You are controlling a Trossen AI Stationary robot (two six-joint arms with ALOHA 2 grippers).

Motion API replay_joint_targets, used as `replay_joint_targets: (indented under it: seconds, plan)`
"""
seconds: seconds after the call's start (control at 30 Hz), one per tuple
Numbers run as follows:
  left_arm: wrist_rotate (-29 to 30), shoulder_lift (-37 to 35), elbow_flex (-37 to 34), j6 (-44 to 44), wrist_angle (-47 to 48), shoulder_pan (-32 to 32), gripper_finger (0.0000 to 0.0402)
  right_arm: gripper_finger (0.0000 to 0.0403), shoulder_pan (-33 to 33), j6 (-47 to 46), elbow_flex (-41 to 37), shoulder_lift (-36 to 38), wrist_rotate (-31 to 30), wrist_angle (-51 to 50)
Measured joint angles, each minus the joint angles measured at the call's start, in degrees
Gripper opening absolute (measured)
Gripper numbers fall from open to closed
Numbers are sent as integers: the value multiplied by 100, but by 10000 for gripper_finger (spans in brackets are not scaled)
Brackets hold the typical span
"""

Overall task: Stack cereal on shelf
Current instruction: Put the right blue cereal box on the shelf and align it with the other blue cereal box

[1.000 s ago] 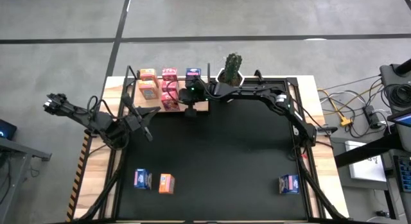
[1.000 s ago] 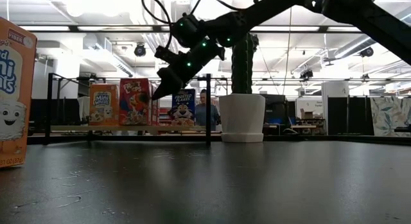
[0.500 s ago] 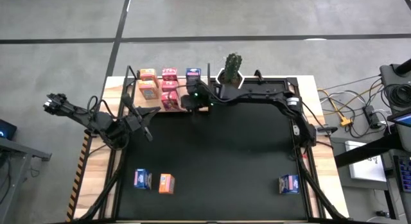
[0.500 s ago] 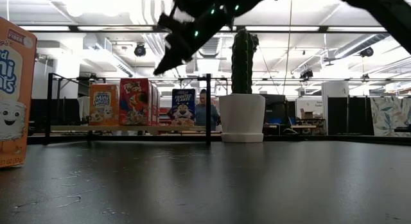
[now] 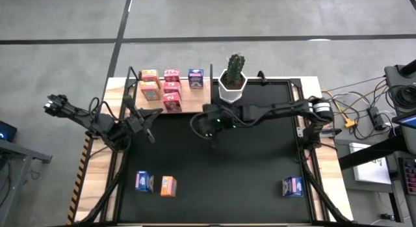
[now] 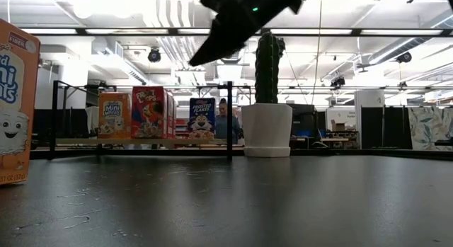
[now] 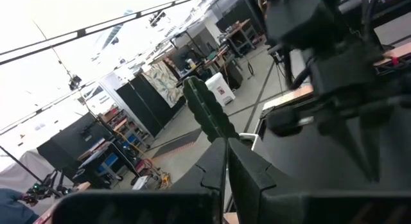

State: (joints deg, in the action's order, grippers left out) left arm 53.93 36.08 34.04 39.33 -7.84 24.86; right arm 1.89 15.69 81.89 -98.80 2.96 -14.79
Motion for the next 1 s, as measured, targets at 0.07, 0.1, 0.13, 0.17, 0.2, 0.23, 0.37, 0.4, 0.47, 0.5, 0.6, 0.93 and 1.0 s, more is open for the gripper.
replay_joint_targets:
  seconds: [0.07, 0.1, 0.13, 0.17, 0.2, 0.23, 0.37, 0.4, 0.47, 0.5, 0.6, 0.93, 1.0]
  plan:
    - [0, 29, 0, -62, 4, 0, 0, 11, -110, -317, -267, 253, 1, 7]
    - [0, 45, 0, -96, 2, 0, 0, 11, -169, -481, -396, 384, -2, -37]
    - [-2, 47, 0, -107, 5, 0, 0, 11, -231, -638, -510, 500, -2, -39]
    - [-2, 53, 0, -107, 11, 0, 0, 11, -294, -784, -642, 636, -6, -78]
    - [2, 70, 0, -107, 5, 0, 0, 11, -363, -938, -772, 762, -9, -211]
    - [0, 76, 0, -108, -4, 0, 0, 11, -435, -1096, -882, 873, -11, -350]
    - [-2, 102, 0, -116, -7, 0, 0, 11, -744, -1814, -1249, 1368, -1, -823]
    - [-2, 104, 0, -116, 1, 0, 0, 11, -822, -2015, -1311, 1487, -14, -936]
    - [-2, 132, -2, -118, -11, 0, 0, 11, -989, -2497, -1434, 1707, -107, -1340]
    - [-2, 134, -2, -118, -9, 0, 0, 11, -1058, -2787, -1477, 1808, -174, -1572]
    - [-2, 162, -2, -132, -11, 0, 0, 11, -1211, -3870, -1532, 2092, -297, -2334]
    - [-3, 198, 0, -208, -26, 0, 0, 11, -1849, -7297, -1331, 2484, 43, -4143]
    - [-4, 198, -2, -212, -26, 0, 0, 11, -2077, -7911, -1239, 2463, 260, -4363]
